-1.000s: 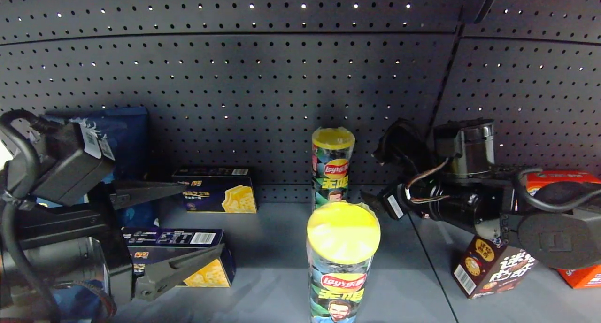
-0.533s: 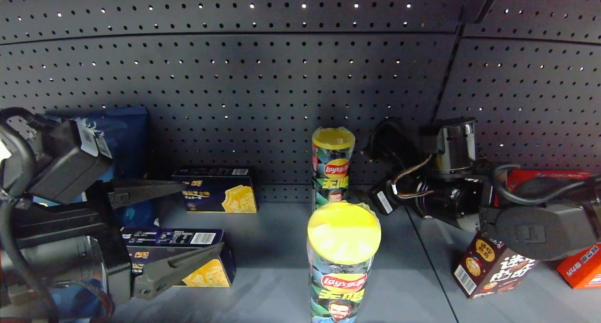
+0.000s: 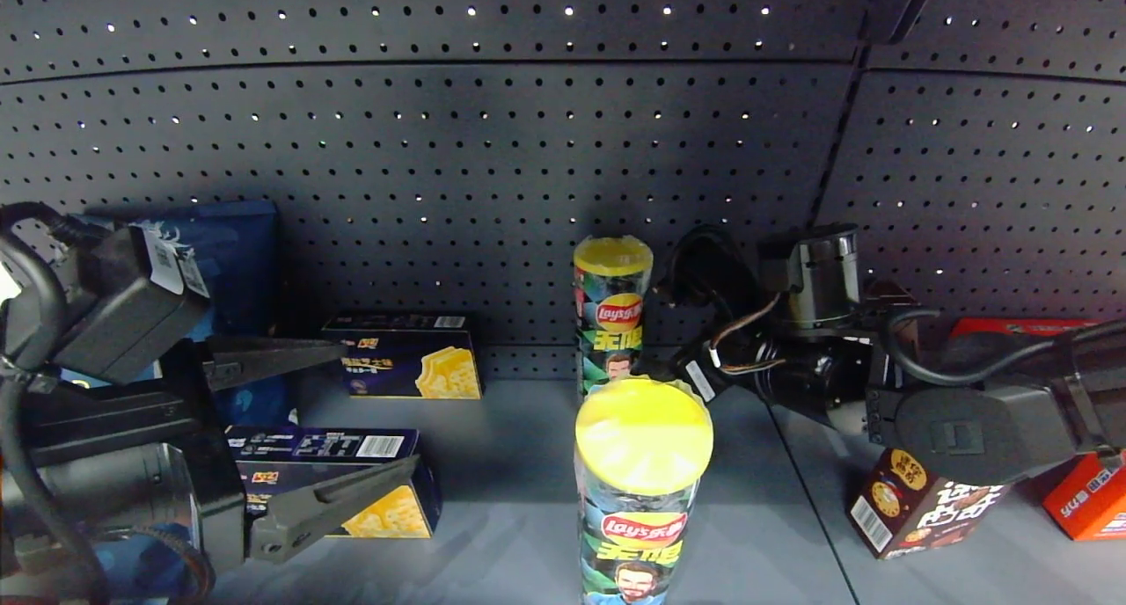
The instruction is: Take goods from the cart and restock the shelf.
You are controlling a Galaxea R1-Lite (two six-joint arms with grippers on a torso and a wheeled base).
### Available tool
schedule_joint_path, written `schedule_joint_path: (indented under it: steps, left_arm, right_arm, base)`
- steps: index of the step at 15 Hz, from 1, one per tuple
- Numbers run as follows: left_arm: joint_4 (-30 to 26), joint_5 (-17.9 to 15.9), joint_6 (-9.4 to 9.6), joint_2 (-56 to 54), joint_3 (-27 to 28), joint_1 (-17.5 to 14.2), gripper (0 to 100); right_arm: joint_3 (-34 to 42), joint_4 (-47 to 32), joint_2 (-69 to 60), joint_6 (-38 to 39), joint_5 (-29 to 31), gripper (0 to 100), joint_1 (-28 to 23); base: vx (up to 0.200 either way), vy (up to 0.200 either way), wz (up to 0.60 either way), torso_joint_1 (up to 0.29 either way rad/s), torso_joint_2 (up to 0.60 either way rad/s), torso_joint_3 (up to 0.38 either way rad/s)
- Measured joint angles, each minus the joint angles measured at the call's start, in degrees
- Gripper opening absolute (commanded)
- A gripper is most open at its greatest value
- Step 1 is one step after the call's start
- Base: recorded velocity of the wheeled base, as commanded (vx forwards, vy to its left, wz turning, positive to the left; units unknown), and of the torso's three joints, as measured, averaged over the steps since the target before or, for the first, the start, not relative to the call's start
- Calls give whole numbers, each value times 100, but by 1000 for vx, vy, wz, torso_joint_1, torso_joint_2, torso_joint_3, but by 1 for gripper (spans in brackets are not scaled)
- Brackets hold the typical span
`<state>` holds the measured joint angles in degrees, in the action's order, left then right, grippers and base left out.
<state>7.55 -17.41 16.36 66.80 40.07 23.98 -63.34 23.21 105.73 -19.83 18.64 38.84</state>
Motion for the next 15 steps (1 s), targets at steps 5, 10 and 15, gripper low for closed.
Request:
schedule_joint_path:
  steps: [5, 10, 15]
  left_arm:
    - [0, 0, -11, 0, -9, 2, 100]
    - [0, 11, -18, -121, -96, 0, 100]
    - [9, 50, 35, -427, -44, -378, 100]
  right_arm:
    - [33, -1, 0, 13, 2, 100, 33]
    - [461, -12, -686, 16, 7, 100, 21]
    - [1532, -34, -2538, 32, 0, 100, -382]
  base:
    - [0, 0, 0, 0, 0, 0]
    - [0, 0, 0, 0, 0, 0]
    - [0, 0, 0, 0, 0, 0]
